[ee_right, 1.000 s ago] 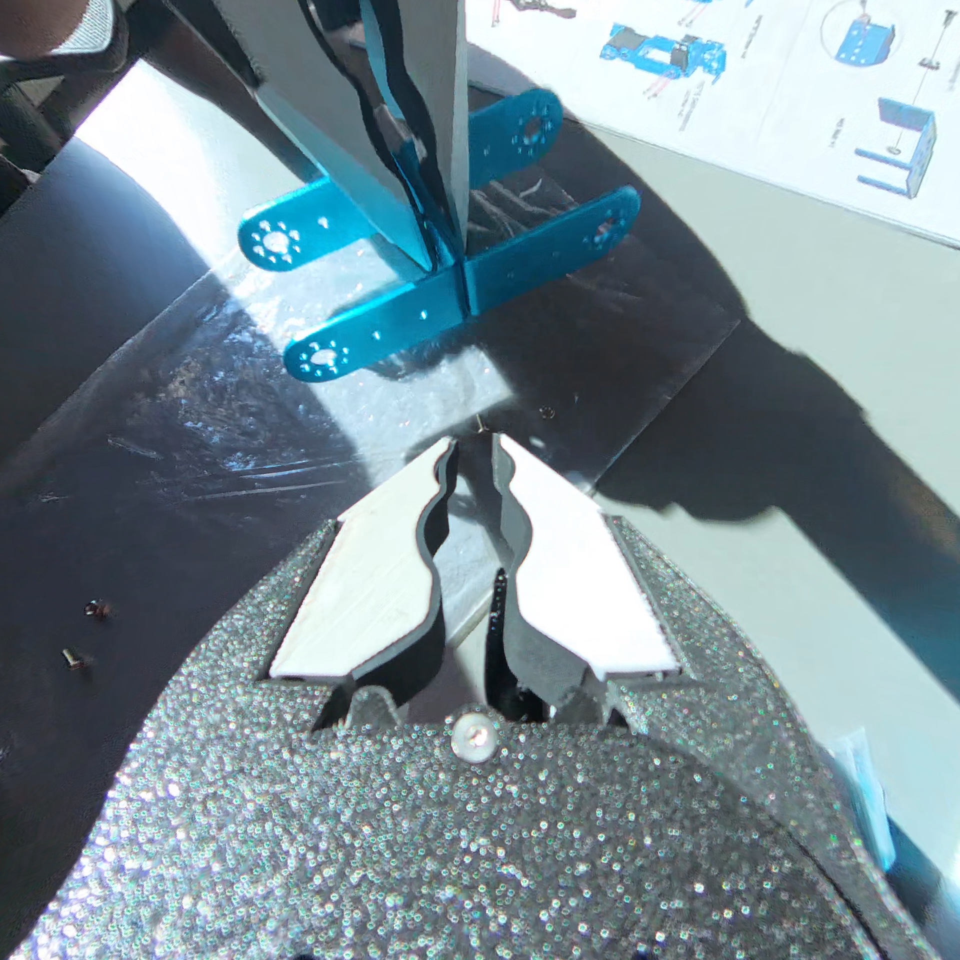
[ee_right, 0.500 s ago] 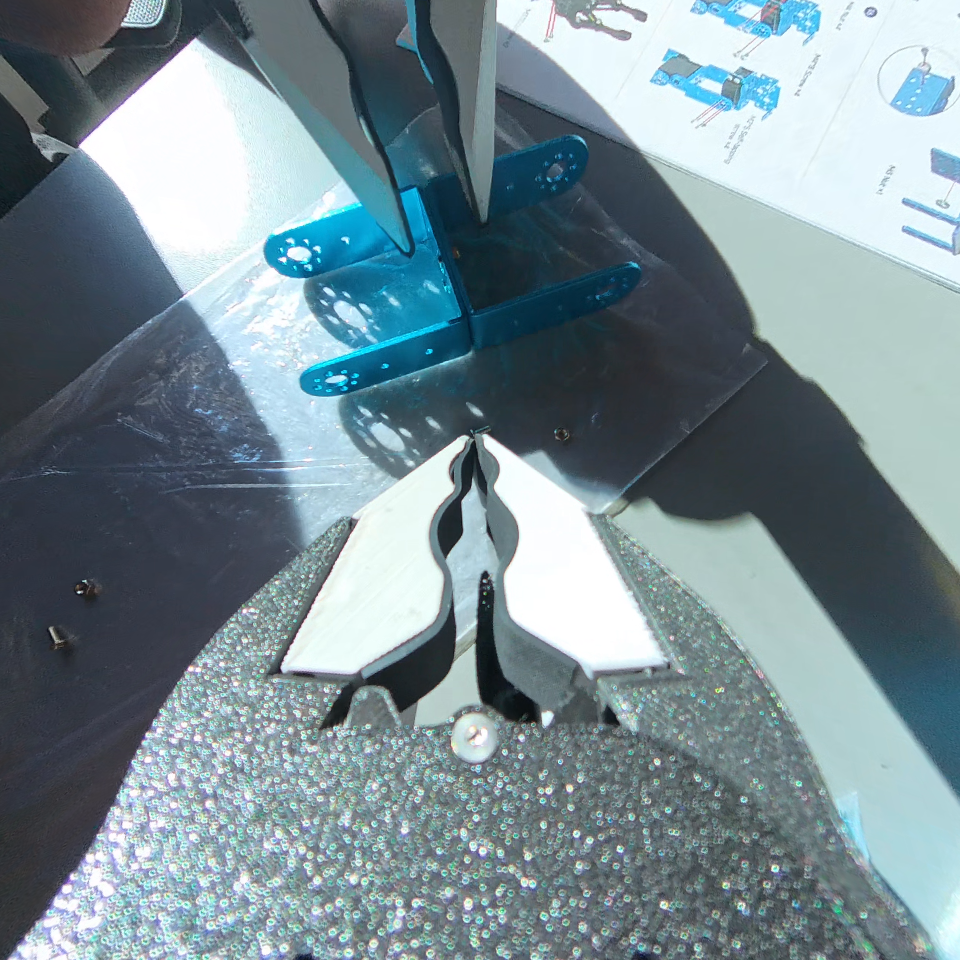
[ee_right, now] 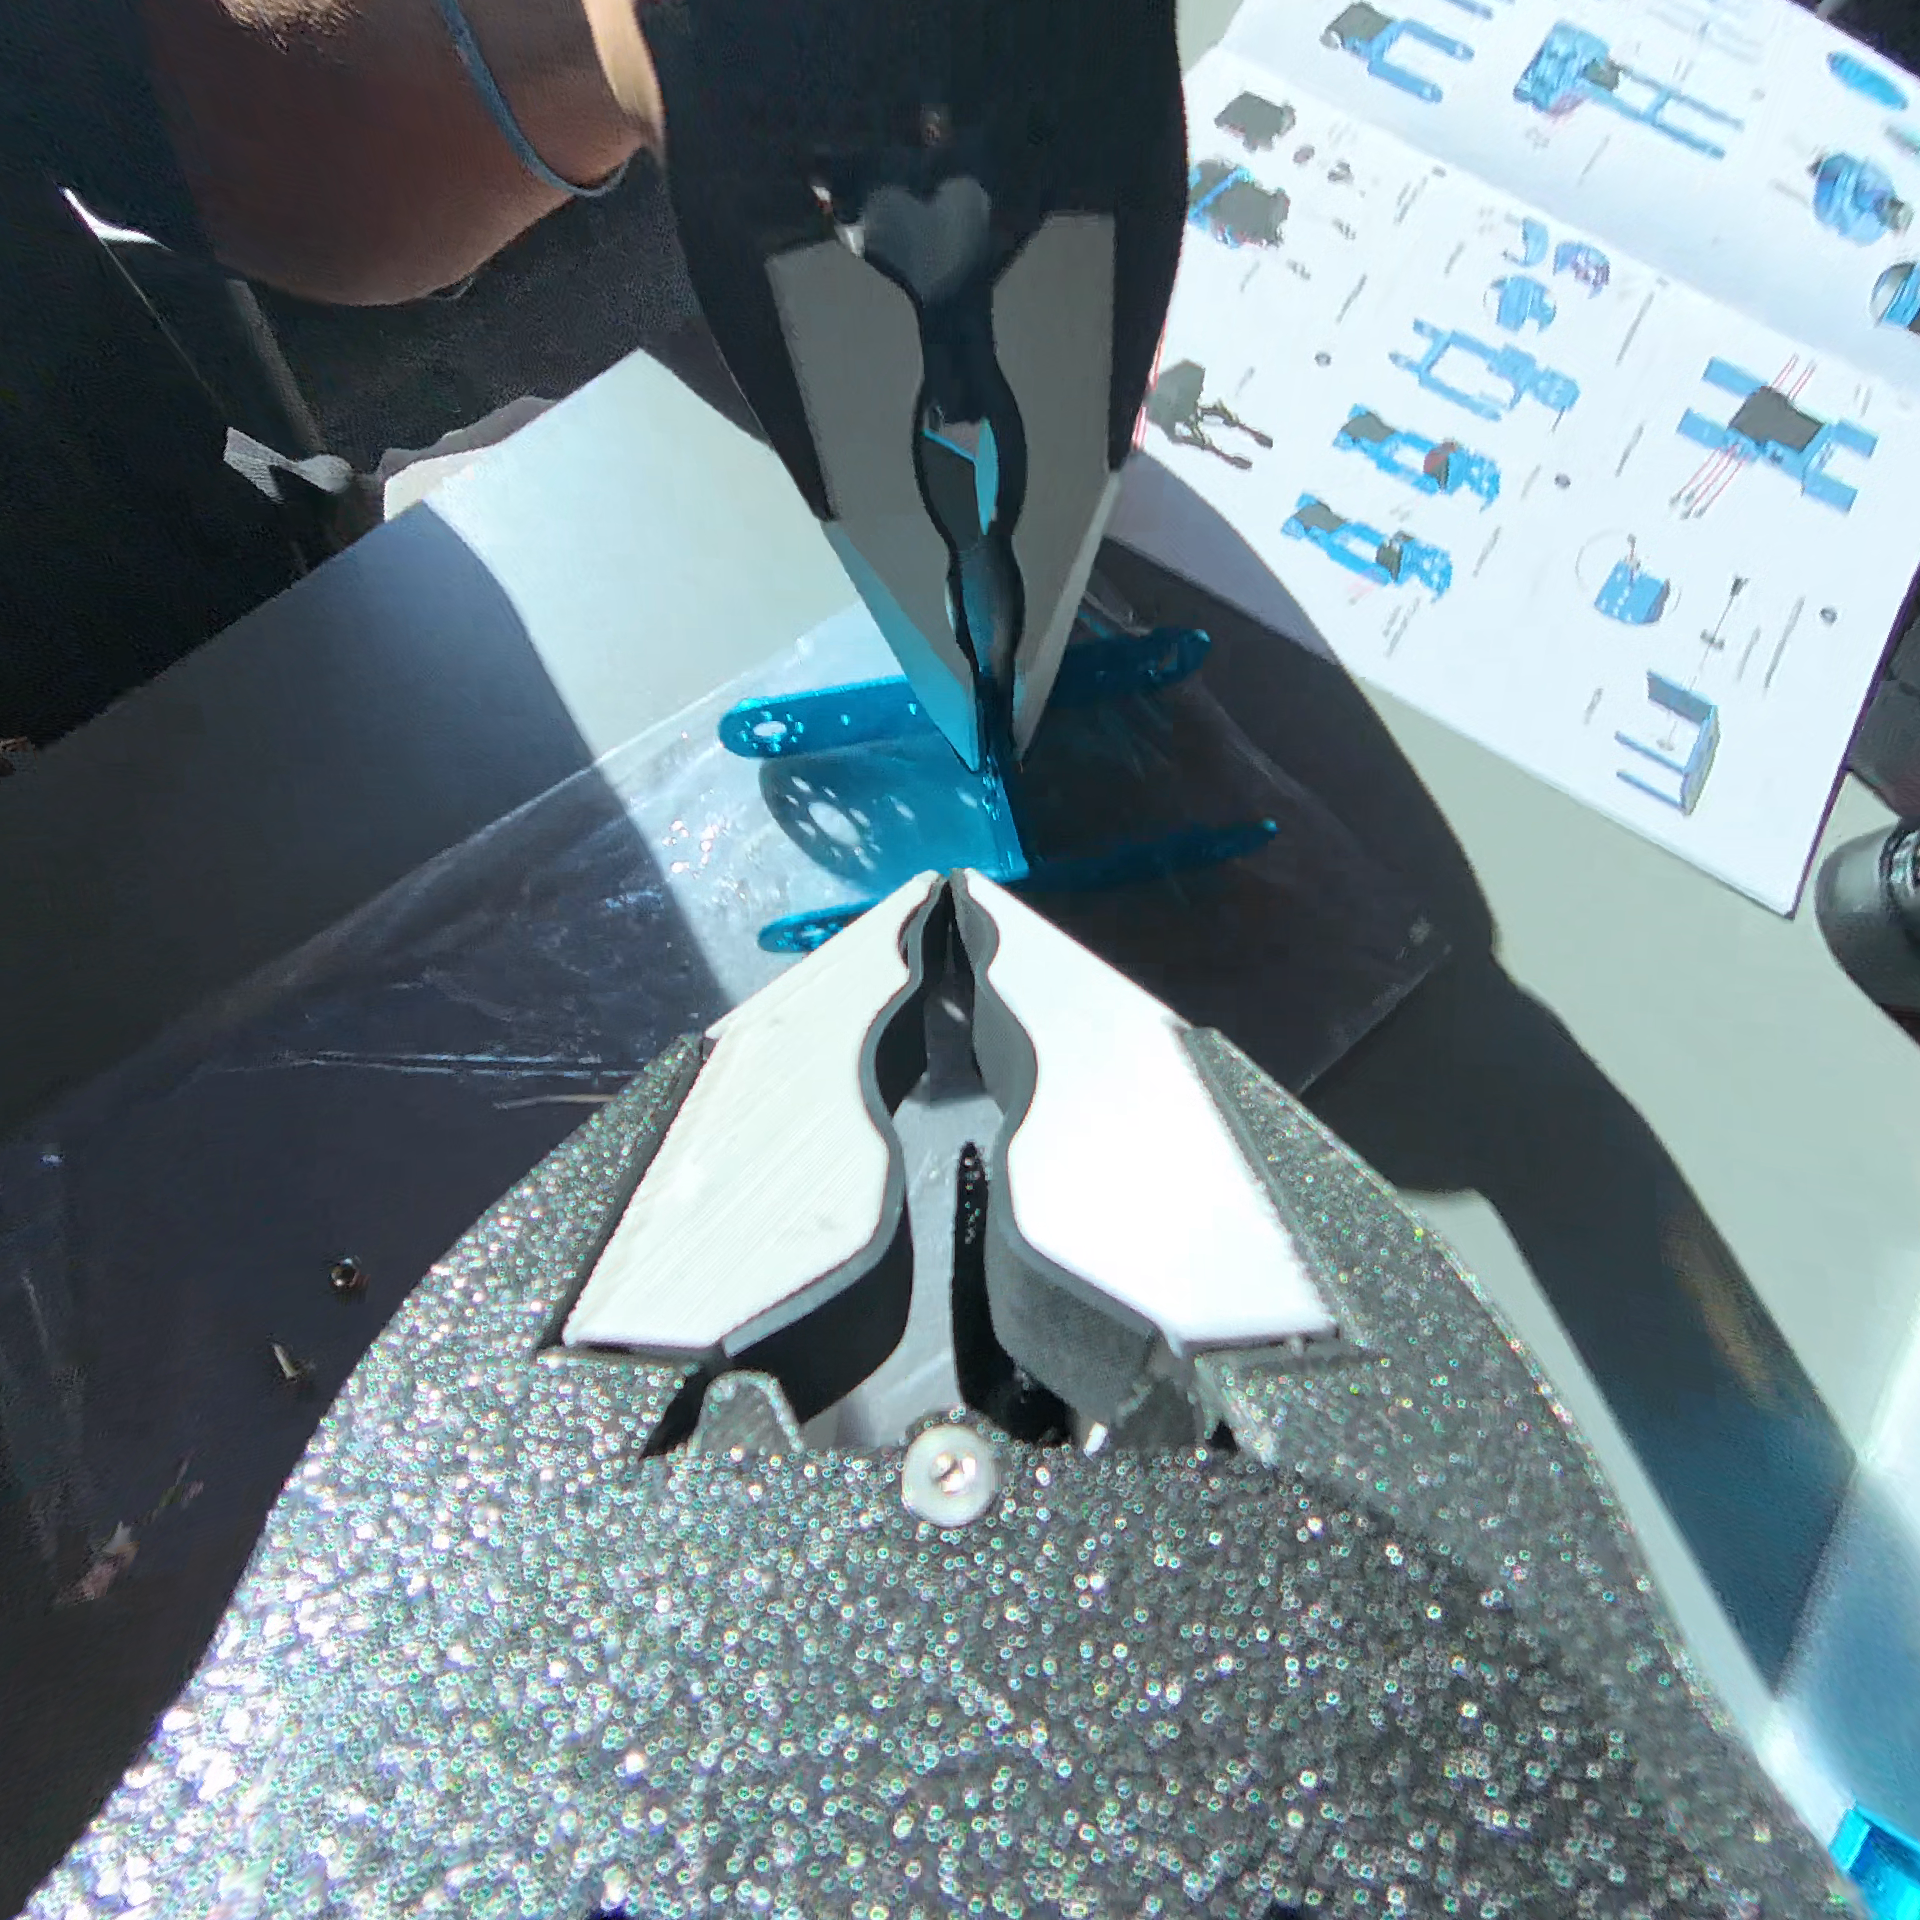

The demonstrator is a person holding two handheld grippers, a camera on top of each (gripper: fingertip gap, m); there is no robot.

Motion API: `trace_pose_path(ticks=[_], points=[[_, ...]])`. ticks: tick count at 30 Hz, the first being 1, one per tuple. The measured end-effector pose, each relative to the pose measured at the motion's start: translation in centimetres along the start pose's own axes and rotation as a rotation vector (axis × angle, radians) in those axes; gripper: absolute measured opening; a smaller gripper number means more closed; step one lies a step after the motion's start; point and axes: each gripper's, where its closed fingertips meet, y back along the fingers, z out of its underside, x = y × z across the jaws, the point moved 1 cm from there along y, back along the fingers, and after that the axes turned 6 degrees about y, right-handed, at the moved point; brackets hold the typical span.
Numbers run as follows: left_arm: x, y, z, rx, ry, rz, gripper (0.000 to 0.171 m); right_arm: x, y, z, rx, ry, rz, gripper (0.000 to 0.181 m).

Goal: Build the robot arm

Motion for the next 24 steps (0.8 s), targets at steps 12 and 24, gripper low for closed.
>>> trace_pose_path(ticks=[12, 24], points=[[0.0, -0.1, 0.0, 0.034, 0.015, 0.015, 0.003, 0.3, 1.1, 2.9, -0.226, -0.088, 0.003, 0.009], [0.1, -0.1, 0.1, 0.055, 0.021, 0.019, 0.003, 0.3, -0.8, 5.4, -0.237, -0.094, 0.002, 0.008]])
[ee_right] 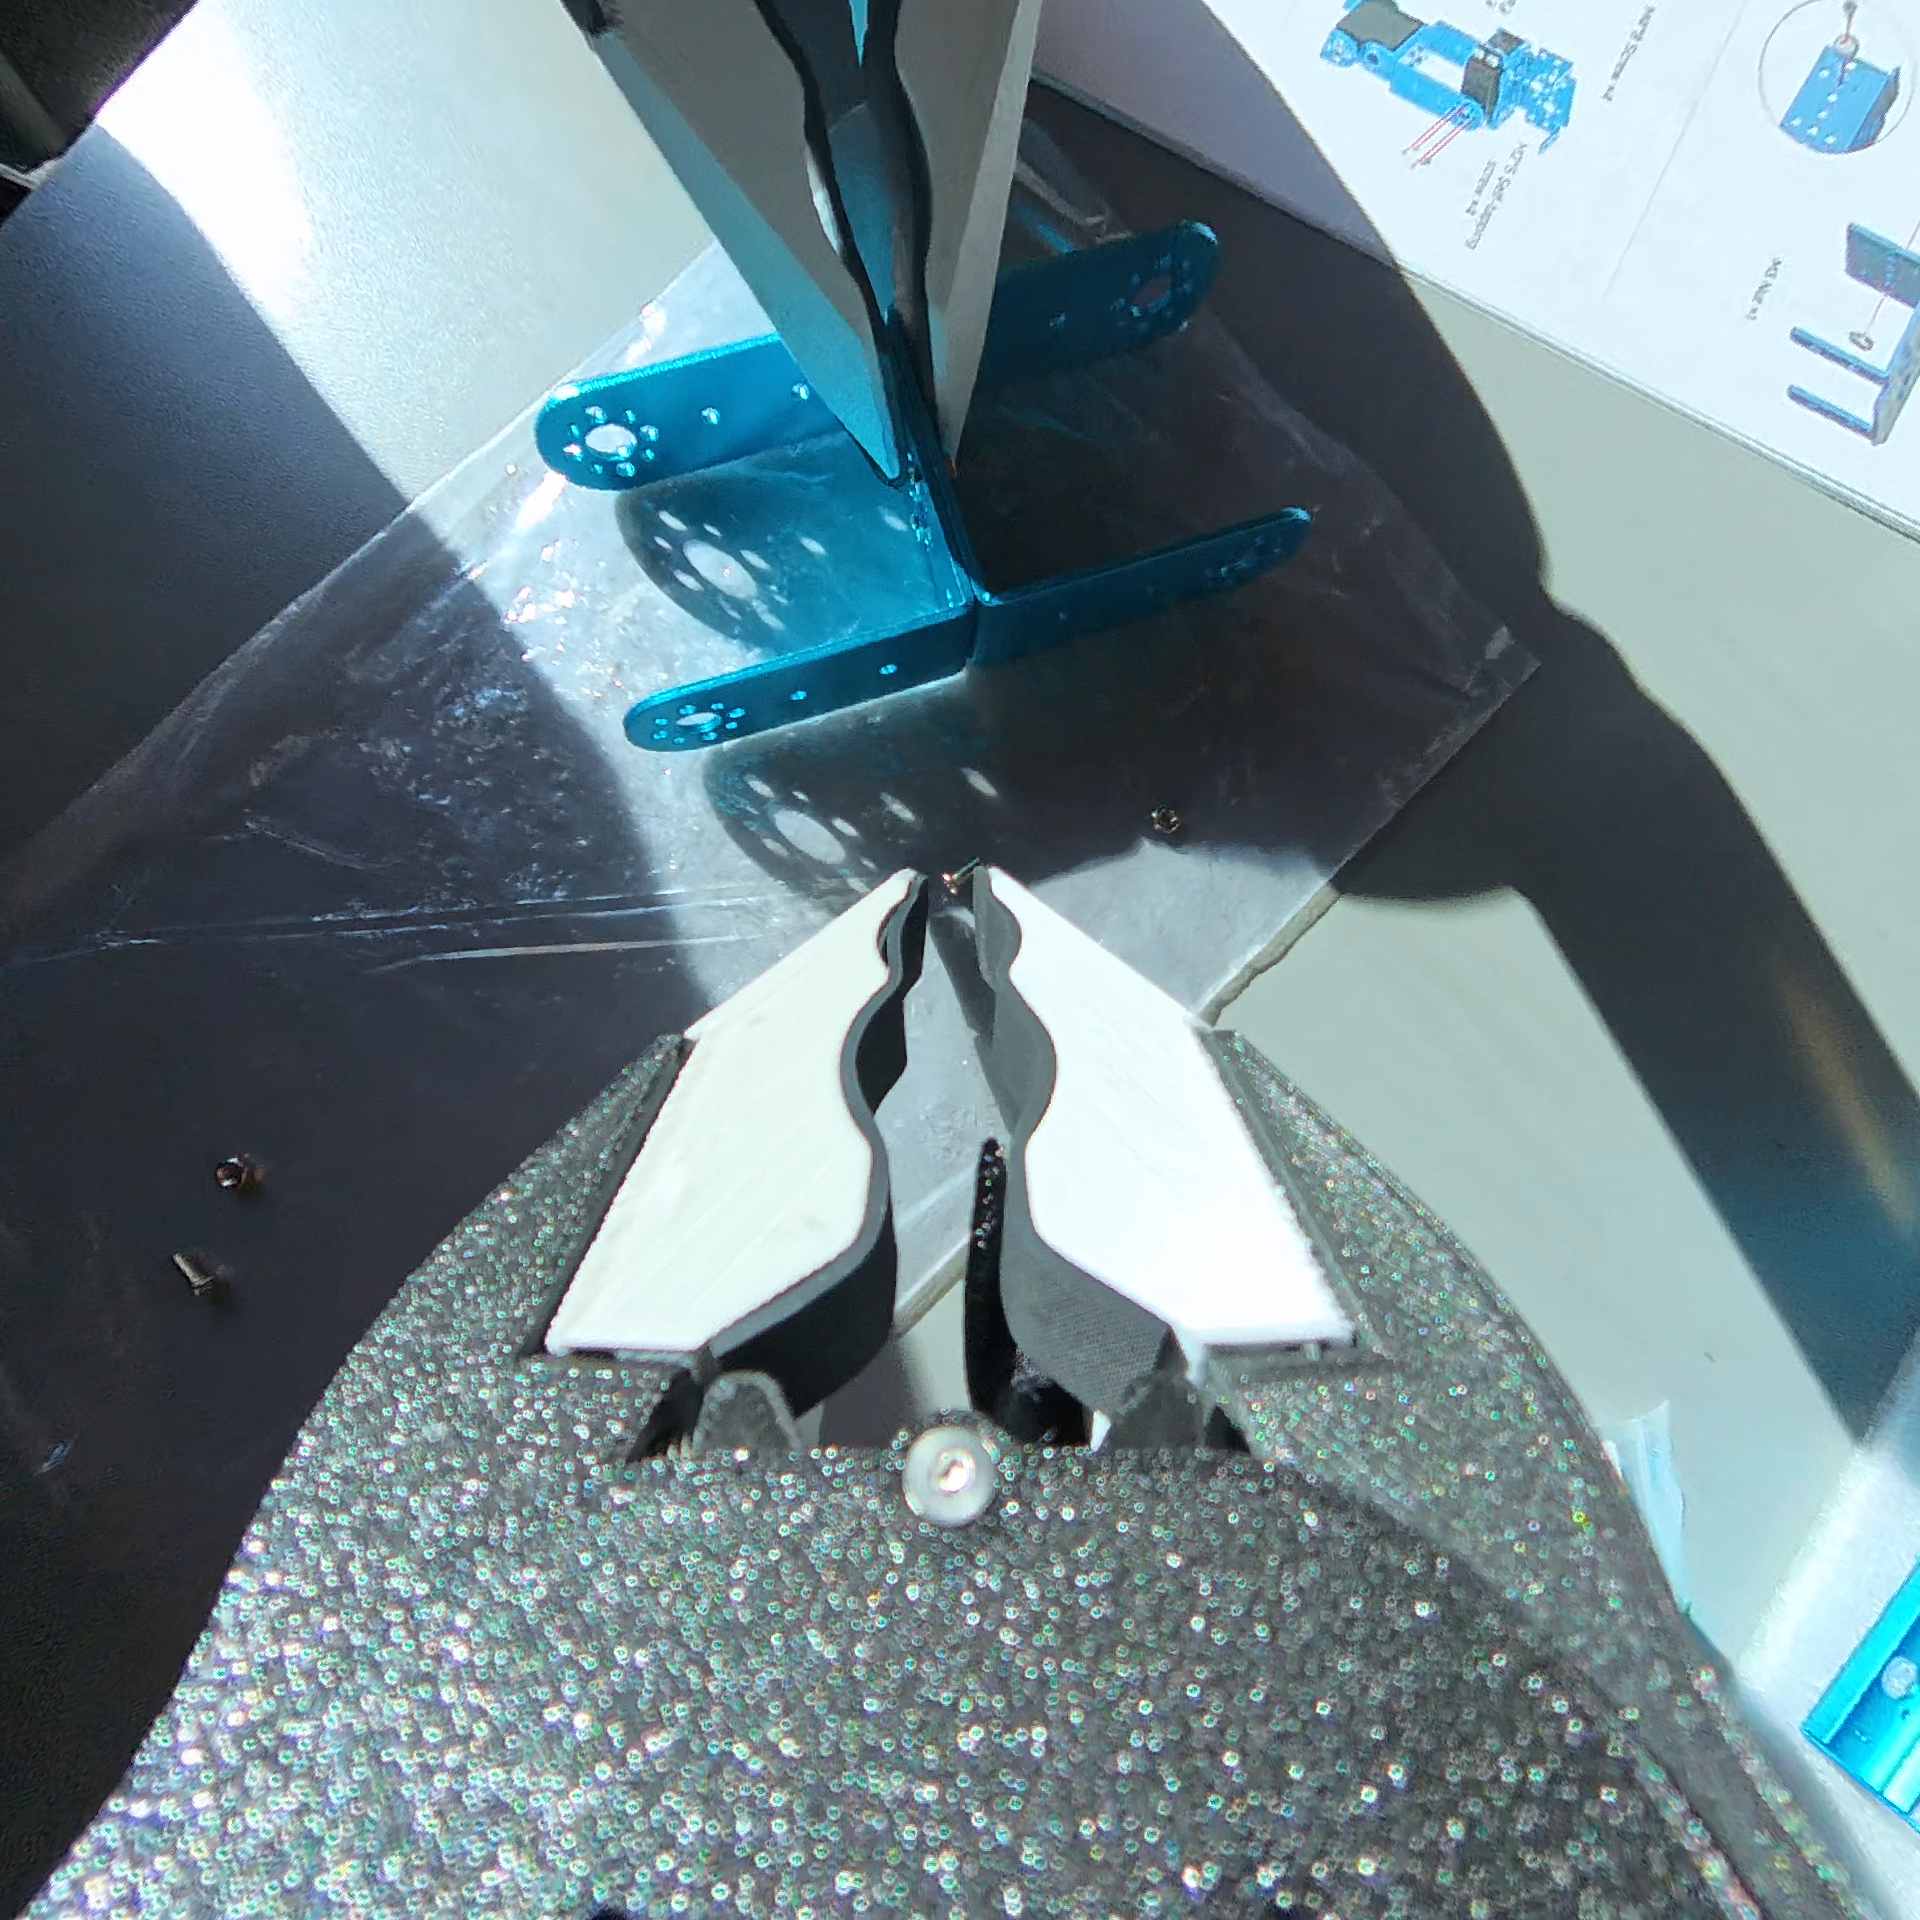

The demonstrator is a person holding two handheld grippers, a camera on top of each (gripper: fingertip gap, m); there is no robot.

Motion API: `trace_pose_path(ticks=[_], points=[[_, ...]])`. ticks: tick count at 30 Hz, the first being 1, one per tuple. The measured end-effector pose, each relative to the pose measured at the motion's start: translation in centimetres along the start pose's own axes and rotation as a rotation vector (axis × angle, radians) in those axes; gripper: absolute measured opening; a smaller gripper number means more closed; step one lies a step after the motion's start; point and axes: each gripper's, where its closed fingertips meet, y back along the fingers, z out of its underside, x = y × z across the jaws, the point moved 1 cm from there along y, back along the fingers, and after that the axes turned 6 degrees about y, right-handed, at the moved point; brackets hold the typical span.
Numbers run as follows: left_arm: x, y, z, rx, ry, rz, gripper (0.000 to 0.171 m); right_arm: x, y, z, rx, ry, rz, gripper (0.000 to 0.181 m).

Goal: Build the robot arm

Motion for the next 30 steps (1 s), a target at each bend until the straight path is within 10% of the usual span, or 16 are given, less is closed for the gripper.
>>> trace_pose_path(ticks=[13, 22, 30], points=[[0.2, 0.0, 0.0, -0.005, 0.013, 0.001, 0.003, 0.4, -0.2, -0.6, 0.008, 0.028, 0.046, 0.0], [-0.2, 0.3, -0.3, 0.01, 0.105, 0.012, 0.003, -1.7, 1.9, -7.1, 0.137, 0.156, 0.083, 0.0], [-0.2, 0.1, -0.1, 0.004, 0.09, -0.025, 0.003, -1.1, -2.1, -6.2, -0.034, 0.187, 0.143, 0.0]])
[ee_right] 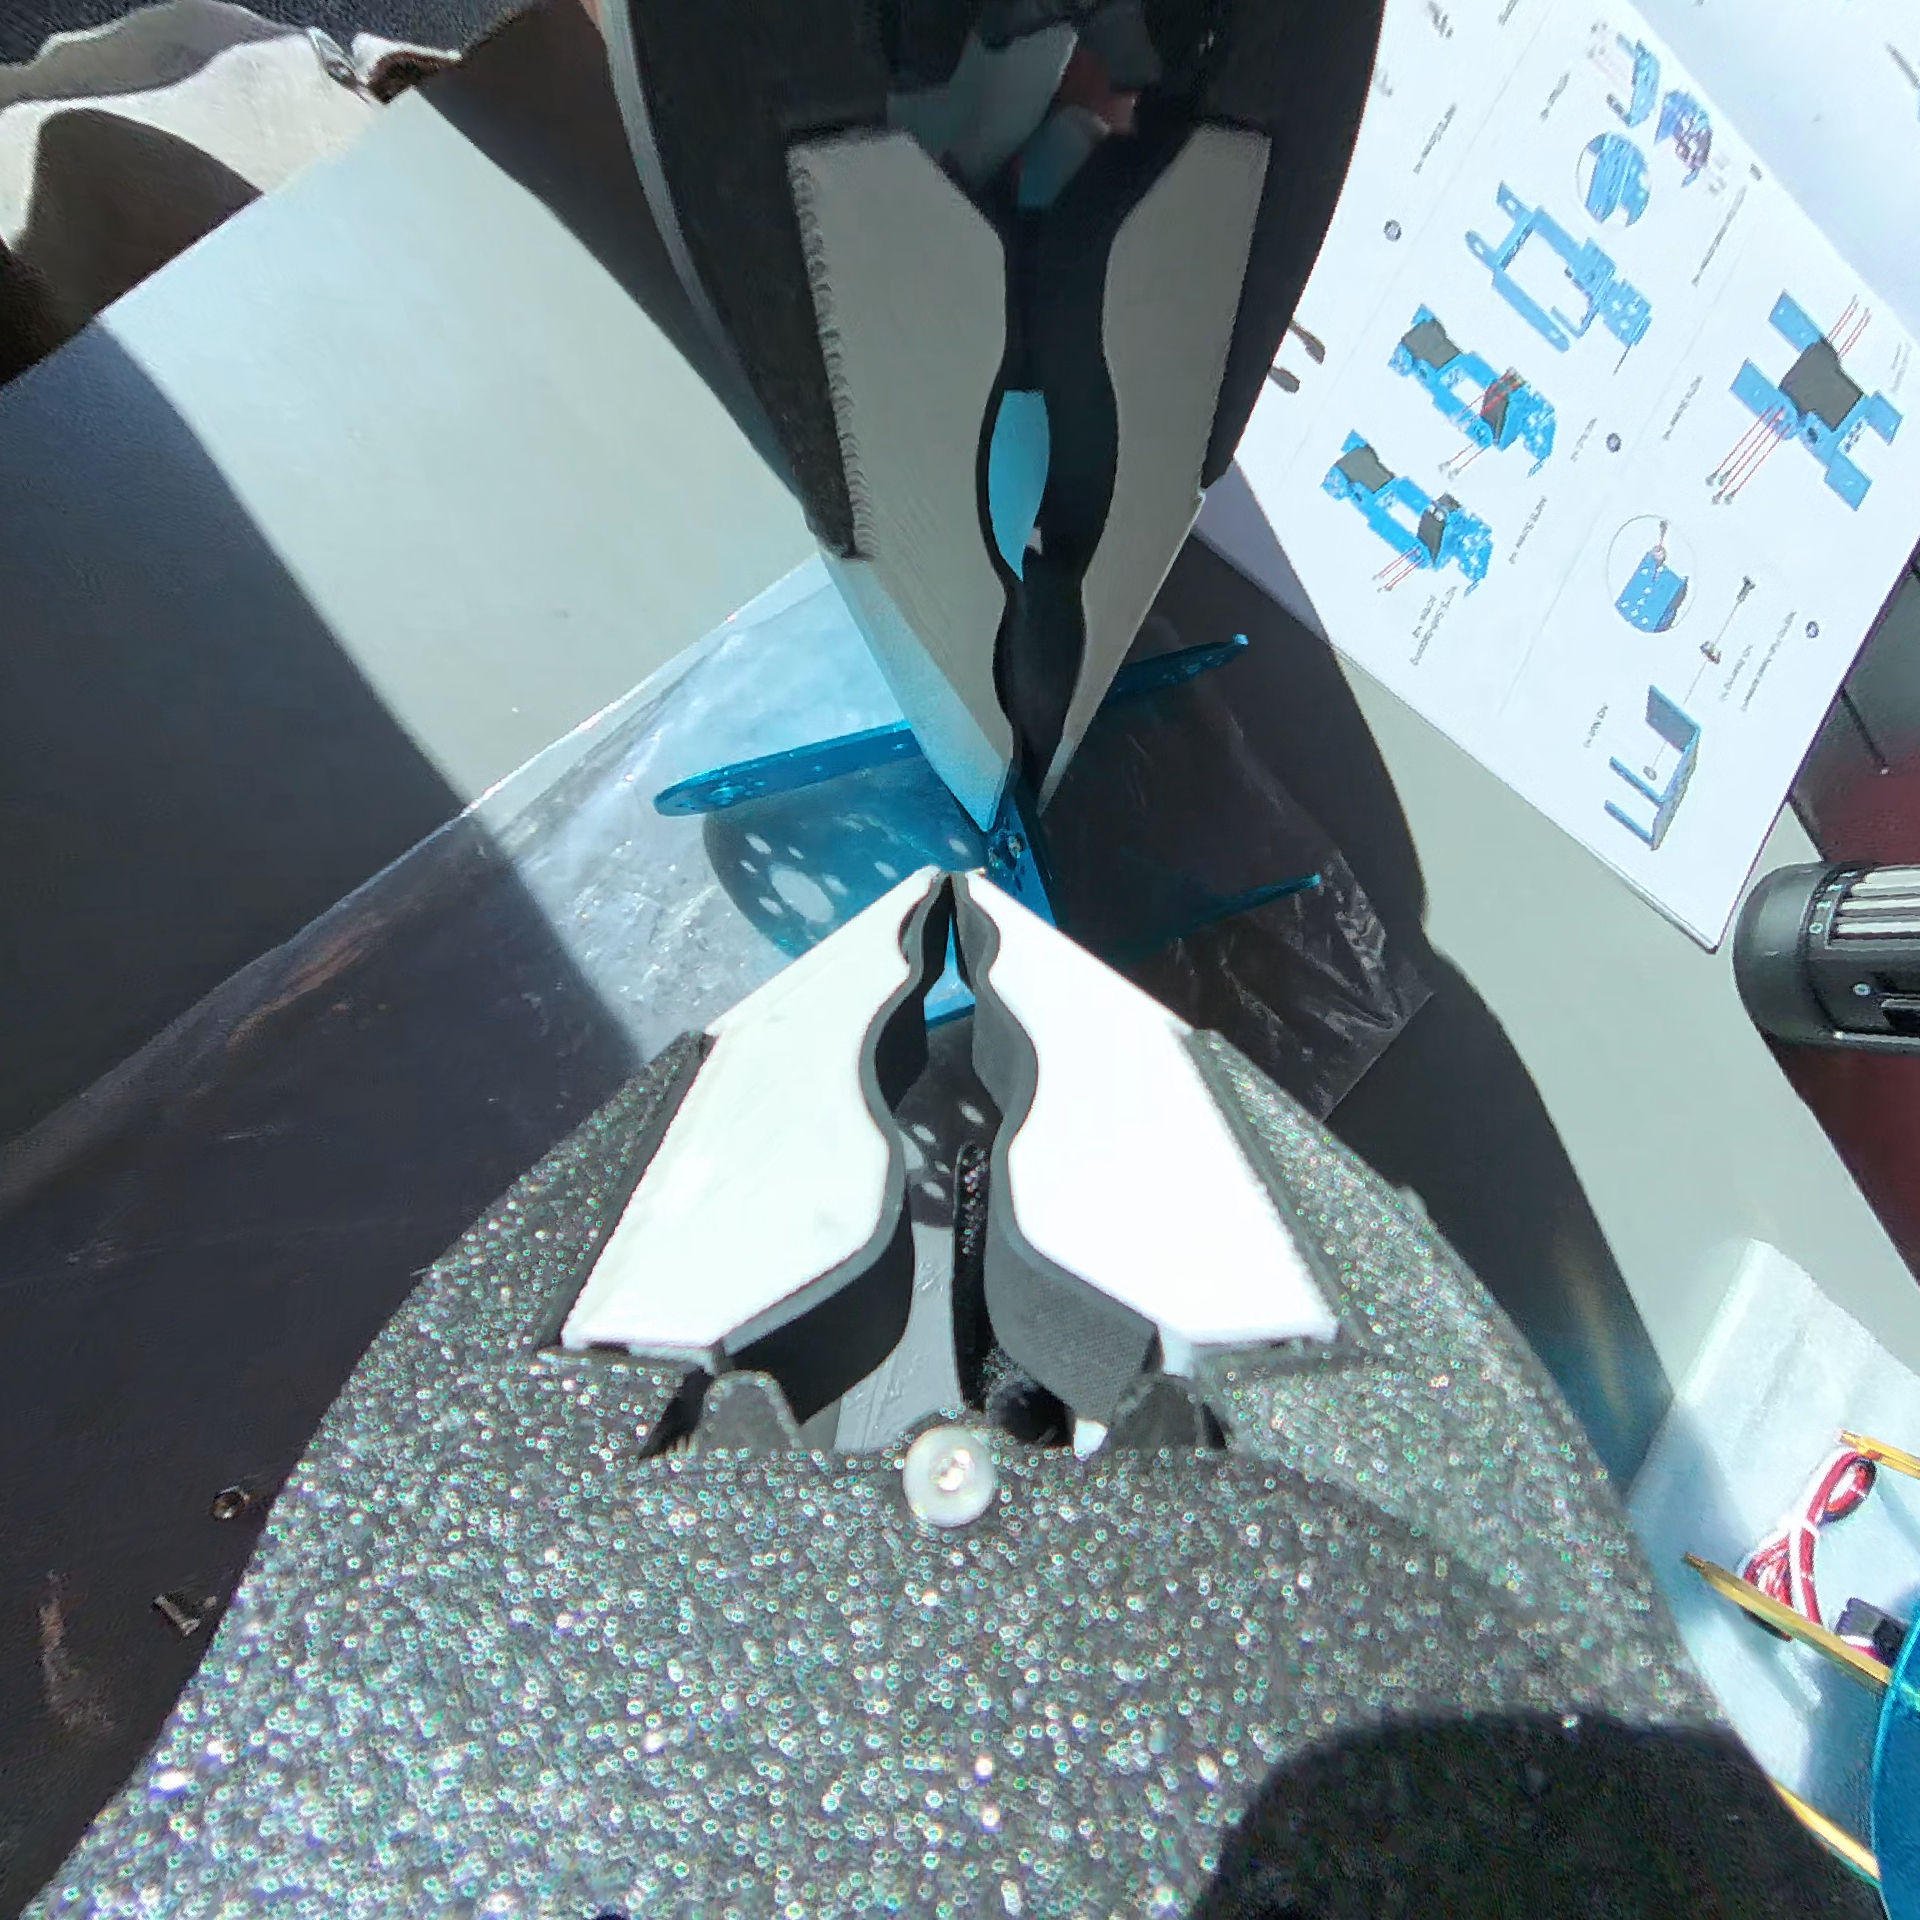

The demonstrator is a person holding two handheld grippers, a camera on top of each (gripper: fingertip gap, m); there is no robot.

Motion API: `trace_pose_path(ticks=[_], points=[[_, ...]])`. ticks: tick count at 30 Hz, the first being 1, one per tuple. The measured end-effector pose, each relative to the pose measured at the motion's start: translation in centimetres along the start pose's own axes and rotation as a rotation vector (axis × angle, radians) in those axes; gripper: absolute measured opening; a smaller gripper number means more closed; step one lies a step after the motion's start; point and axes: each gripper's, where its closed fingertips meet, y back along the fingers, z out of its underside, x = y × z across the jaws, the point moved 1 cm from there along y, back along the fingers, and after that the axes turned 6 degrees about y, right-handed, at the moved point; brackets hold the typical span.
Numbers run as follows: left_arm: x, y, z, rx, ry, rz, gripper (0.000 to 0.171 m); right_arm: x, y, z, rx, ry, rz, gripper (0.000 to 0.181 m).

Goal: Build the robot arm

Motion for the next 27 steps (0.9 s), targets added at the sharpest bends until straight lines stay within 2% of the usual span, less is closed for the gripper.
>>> trace_pose_path(ticks=[8, 27], points=[[0.24, -0.03, 0.05, -0.024, 0.002, 0.0, 0.003, 0.25, -0.71, 0.83, -0.138, 0.075, 0.079, 0.0], [0.37, -0.02, 0.02, -0.022, 0.036, 0.03, 0.003, 0.51, -0.71, 0.56, -0.151, 0.141, 0.146, 0.0]])
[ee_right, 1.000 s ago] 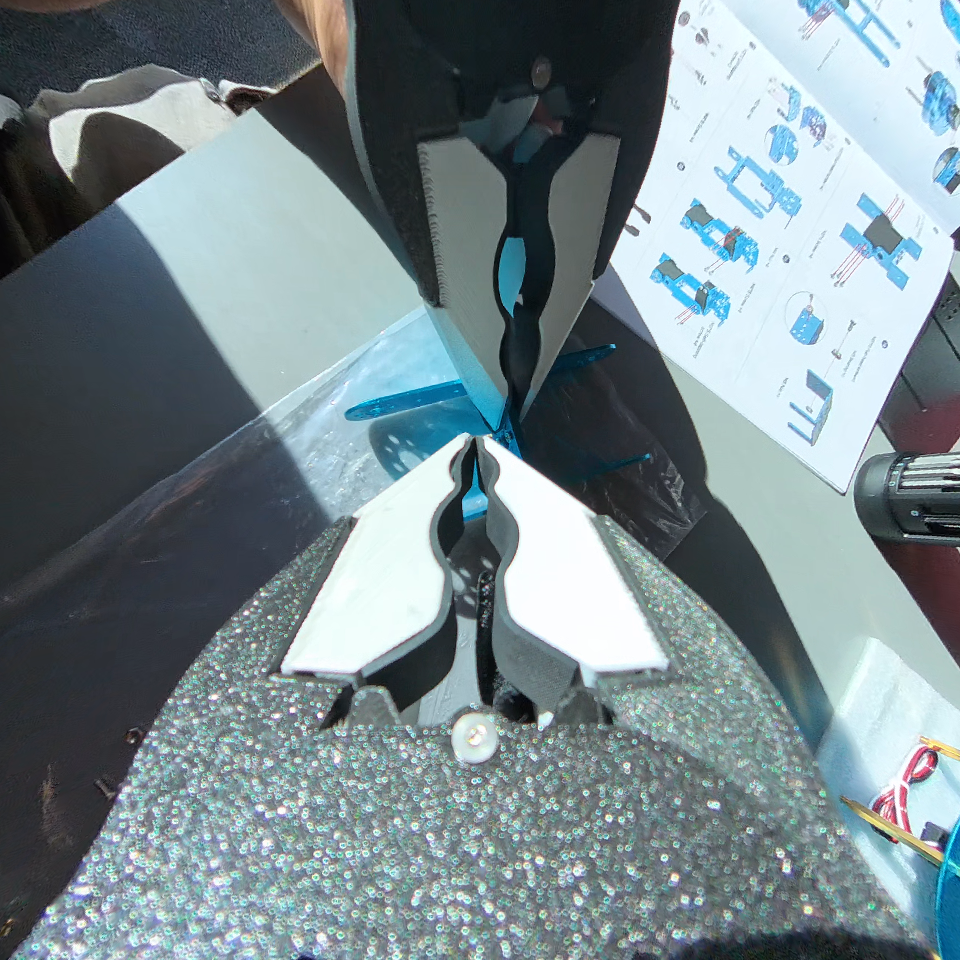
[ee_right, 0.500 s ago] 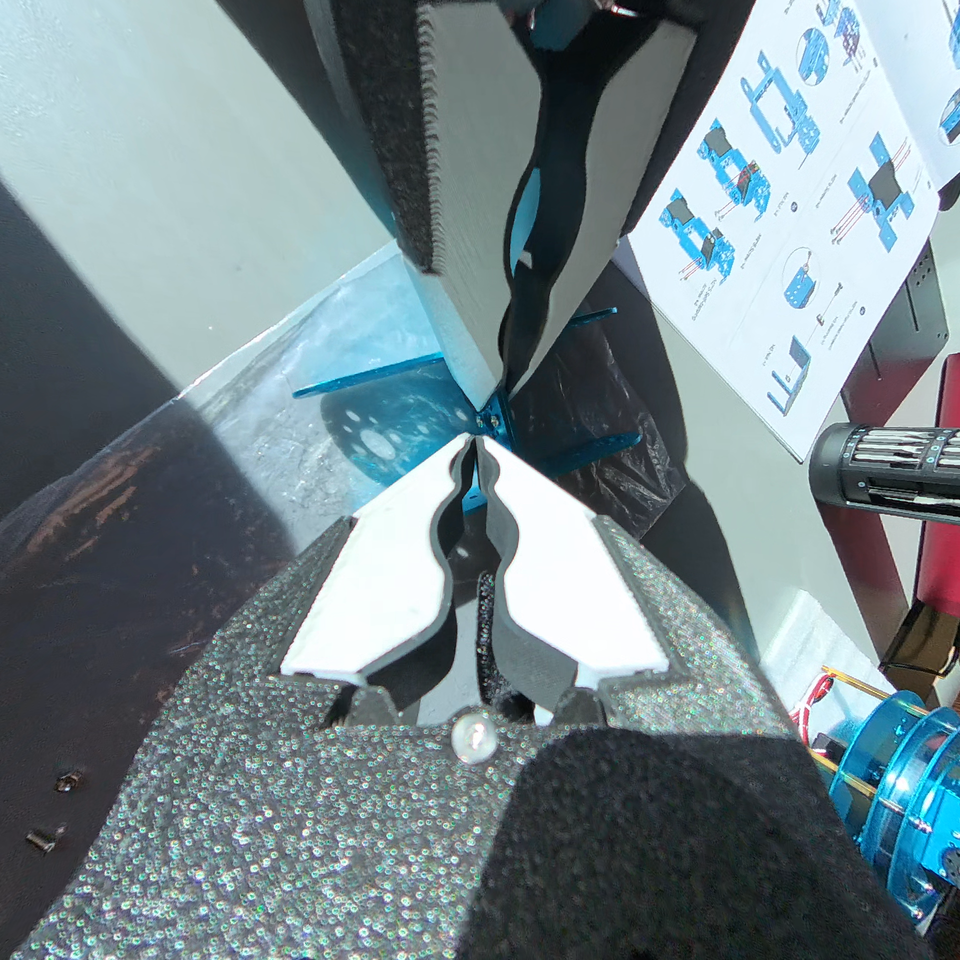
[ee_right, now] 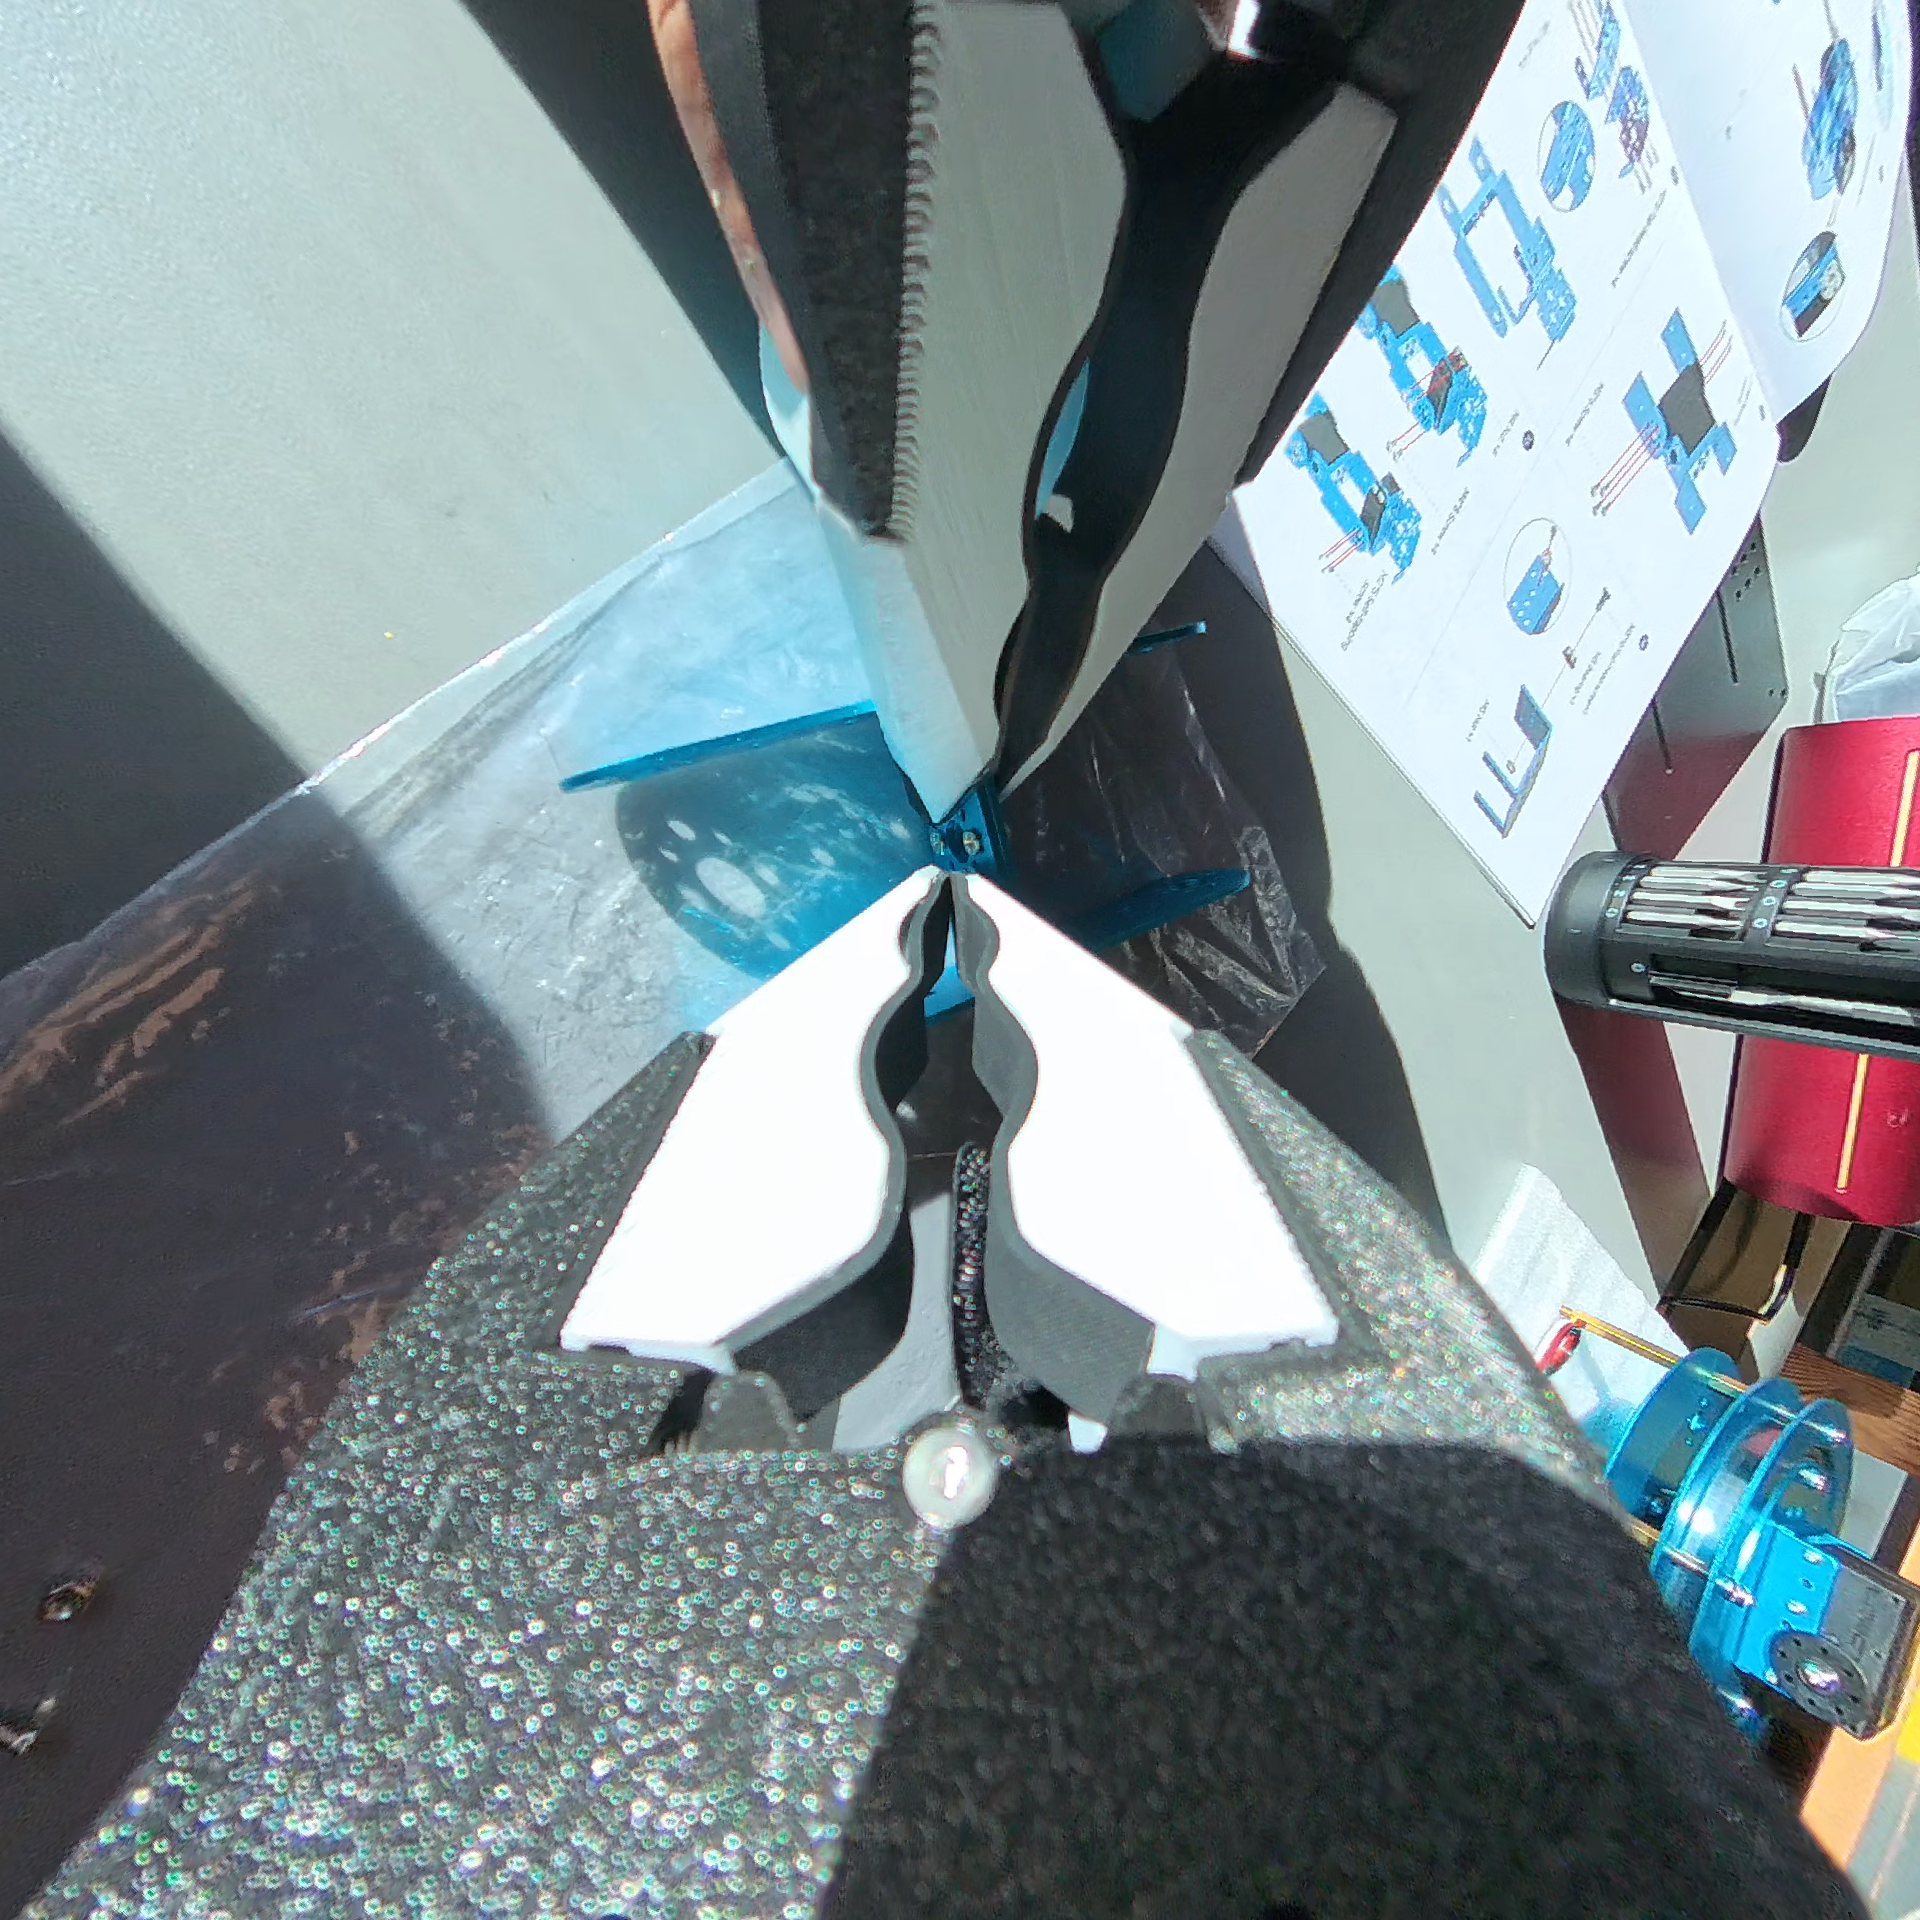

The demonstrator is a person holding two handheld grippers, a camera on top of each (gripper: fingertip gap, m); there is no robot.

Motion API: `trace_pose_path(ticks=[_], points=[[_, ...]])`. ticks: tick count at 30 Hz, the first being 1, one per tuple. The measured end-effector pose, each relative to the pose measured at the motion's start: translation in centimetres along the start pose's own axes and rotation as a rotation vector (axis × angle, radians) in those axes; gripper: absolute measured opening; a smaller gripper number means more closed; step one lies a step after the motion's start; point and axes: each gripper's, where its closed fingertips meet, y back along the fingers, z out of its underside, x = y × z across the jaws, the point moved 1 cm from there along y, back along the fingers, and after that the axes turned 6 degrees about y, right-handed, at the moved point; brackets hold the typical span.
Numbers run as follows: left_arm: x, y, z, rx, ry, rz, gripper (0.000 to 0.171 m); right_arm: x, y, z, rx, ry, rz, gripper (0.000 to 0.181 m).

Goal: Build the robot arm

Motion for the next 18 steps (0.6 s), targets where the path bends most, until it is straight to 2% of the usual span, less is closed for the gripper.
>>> trace_pose_path(ticks=[9, 18], points=[[-0.19, -0.07, -0.09, 0.002, 0.027, 0.002, 0.004, 0.03, -0.24, 0.14, -0.036, 0.112, 0.158, 0.002], [-0.3, -0.09, -0.15, 0.008, 0.045, -0.001, 0.004, -0.13, -0.19, 0.18, -0.065, 0.123, 0.182, 0.008]])
